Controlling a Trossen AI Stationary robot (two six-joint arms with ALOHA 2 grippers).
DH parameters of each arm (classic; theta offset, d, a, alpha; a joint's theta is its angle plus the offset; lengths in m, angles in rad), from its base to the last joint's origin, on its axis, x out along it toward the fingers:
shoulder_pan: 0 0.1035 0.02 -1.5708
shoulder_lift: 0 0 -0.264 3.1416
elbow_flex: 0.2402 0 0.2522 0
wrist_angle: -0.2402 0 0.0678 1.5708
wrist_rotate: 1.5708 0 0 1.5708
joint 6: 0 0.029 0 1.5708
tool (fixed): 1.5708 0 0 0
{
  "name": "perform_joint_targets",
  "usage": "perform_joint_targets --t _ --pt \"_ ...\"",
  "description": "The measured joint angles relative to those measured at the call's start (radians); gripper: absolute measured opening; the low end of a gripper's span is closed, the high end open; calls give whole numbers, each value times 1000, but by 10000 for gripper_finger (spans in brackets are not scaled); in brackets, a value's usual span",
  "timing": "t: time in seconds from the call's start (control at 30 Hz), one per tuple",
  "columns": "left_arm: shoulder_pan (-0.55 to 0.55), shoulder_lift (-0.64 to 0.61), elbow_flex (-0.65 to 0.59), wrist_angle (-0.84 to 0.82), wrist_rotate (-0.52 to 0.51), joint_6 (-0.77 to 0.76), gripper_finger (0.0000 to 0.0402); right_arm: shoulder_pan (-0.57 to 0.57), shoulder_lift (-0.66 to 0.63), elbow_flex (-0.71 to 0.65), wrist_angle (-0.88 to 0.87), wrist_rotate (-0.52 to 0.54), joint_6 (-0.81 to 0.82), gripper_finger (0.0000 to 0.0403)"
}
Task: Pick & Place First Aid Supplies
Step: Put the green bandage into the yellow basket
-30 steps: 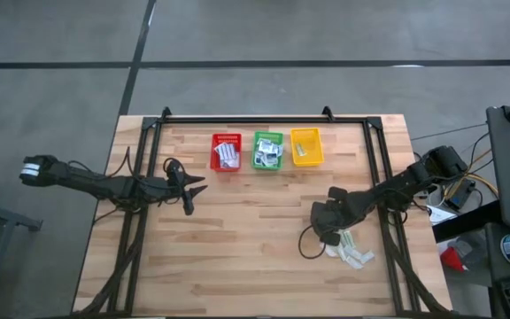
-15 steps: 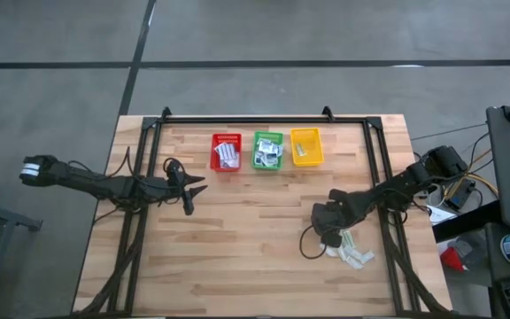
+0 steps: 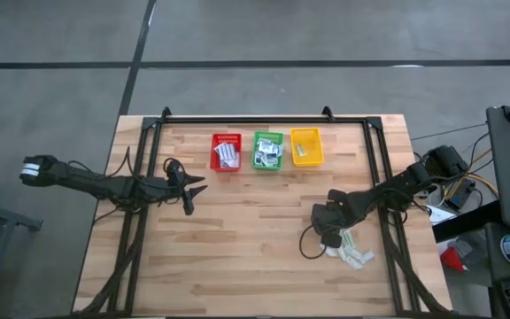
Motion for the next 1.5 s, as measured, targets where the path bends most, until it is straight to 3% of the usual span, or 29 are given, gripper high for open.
perform_joint_targets --t 0.47,0.93,1.13,1.5 --pt "0 0 0 -6 0 0 133 -35 -9 10 -8 -2 28 183" --pt "0 0 0 -3 0 -1 133 -39 -155 5 -7 -32 9 183" --pt "0 0 0 -3 0 -5 133 -39 -93 -4 -7 -108 -28 183" --pt "0 0 0 -5 0 -5 133 -41 59 2 -8 -100 7 169"
